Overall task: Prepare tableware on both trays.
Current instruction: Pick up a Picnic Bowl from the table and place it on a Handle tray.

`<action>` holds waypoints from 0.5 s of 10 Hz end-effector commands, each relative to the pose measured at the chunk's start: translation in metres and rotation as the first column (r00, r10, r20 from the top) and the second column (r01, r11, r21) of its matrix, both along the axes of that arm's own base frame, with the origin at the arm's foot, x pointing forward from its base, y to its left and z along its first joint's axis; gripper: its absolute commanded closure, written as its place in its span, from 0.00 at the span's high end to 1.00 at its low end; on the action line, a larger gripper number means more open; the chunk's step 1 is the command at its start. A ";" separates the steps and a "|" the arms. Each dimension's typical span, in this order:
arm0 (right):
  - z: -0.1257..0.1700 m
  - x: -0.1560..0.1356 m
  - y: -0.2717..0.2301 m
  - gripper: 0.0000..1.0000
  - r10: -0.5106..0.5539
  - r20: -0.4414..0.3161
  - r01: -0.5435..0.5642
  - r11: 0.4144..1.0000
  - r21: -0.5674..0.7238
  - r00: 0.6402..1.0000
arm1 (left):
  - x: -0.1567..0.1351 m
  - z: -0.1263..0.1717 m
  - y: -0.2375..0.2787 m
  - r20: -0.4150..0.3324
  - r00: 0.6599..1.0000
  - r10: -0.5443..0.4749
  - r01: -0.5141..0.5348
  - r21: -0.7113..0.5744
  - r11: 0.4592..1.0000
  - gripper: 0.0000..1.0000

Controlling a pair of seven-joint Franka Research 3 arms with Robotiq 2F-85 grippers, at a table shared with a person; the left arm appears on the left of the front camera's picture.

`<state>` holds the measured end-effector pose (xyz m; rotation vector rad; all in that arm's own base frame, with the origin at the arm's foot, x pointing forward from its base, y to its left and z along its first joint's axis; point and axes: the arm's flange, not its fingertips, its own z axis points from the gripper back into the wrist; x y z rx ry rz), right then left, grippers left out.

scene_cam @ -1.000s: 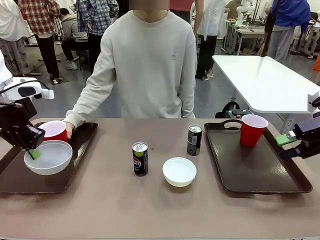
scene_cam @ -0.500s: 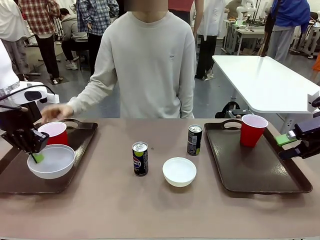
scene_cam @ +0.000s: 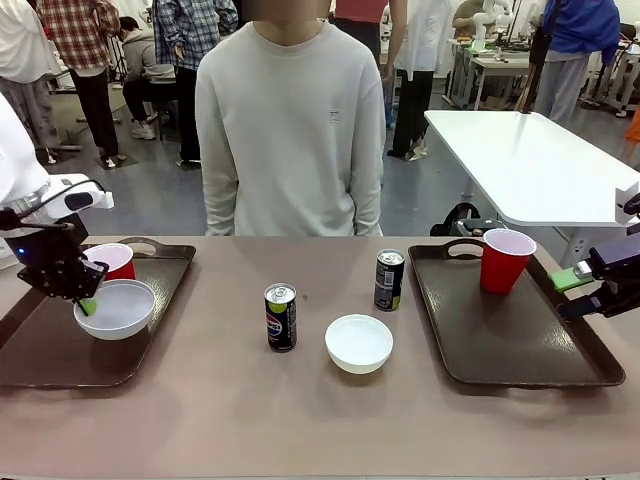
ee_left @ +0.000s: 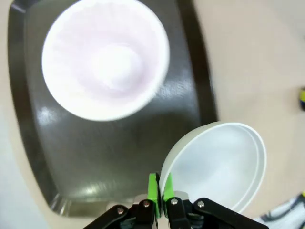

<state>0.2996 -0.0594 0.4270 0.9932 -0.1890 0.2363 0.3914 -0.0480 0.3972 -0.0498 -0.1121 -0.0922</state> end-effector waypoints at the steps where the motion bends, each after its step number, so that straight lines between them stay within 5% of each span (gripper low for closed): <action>1: 0.000 0.001 0.000 1.00 0.004 0.009 -0.004 1.000 0.016 1.000 | -0.045 -0.073 0.019 -0.018 0.996 0.083 -0.083 0.004 0.997 0.00; 4: 0.000 0.001 0.000 1.00 0.004 0.009 -0.004 1.000 0.016 1.000 | -0.040 -0.087 0.034 -0.050 0.992 0.117 -0.117 -0.002 0.993 0.00; 5: 0.000 0.001 0.000 1.00 0.004 0.009 -0.004 1.000 0.016 1.000 | -0.042 -0.090 0.036 -0.061 0.991 0.121 -0.122 -0.008 0.993 0.10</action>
